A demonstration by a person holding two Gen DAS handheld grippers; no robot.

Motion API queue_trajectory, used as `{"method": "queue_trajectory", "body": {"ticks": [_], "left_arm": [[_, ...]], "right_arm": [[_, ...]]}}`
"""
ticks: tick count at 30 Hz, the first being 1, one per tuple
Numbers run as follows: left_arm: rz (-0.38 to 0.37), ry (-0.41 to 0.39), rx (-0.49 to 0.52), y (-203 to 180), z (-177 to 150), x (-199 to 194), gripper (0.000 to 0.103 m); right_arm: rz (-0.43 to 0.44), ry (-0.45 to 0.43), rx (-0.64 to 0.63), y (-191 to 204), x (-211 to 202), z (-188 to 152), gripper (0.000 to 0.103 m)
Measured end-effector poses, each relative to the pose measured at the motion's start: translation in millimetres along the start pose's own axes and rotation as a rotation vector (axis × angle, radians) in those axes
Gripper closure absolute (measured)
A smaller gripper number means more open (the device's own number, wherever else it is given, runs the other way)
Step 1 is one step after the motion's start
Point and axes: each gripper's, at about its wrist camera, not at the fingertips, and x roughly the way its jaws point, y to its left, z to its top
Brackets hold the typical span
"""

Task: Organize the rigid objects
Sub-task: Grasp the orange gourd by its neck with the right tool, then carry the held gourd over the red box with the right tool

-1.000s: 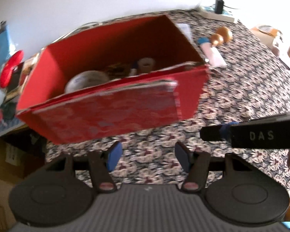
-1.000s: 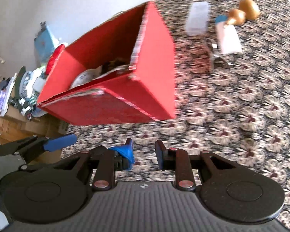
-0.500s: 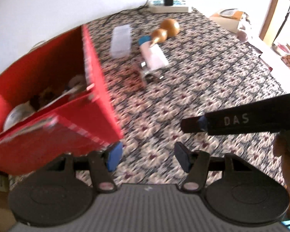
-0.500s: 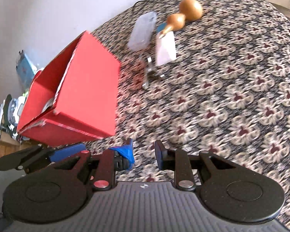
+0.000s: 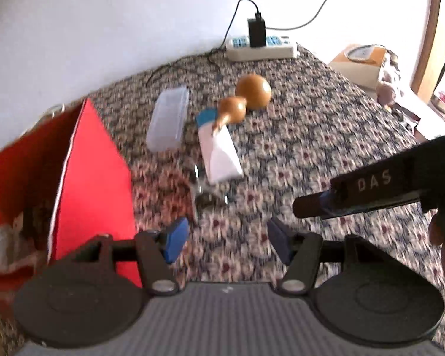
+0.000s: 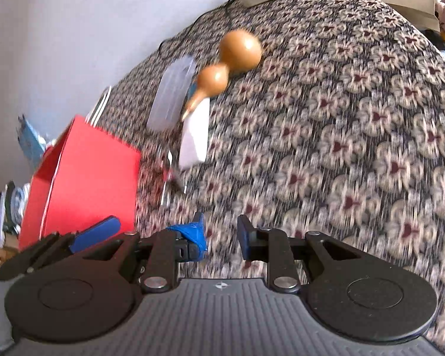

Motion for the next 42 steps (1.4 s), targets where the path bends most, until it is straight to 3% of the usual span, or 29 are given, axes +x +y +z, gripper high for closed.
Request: {"method": "queue_trajectory", "body": {"ticks": [4,10,16,28,34,38,42], "left_arm": [[0.007,-0.036,0.006,-1.3,24.1,14.9,0.040],[-0.009,-0.093,0.017,-2.0,59.5,35.4,0.037],[0.014,-0.109,0.005,3.3,85.0,61.2,0.037],[-0.015,-0.087,-0.029,9.3,106.1,106.7,0.037],[-0.039,-0.049,-0.030,7.8,108.3,129.0,0.038],[-0.060,-0.029,-0.040,8.9,109.2,137.1,0.044],[-0.038,-0.007,-0.032,5.1,107.8,144.8,0.067]], "right_arm": [[0.066,-0.025,0.076,-13.4,-2.3,34.0,0.094],[0.215,-0.017,0.293,-43.0,7.5,86.4,0.093],[0.313,0.003,0.482,-64.9,33.9,116.1,0.092],[0.286,0.017,0.486,-71.5,75.0,149.2,0.090],[0.322,0.039,0.487,-74.9,99.8,157.8,0.087],[0.356,0.052,0.470,-75.4,112.5,163.2,0.088],[0.384,0.083,0.438,-77.9,117.4,166.5,0.088]]}}
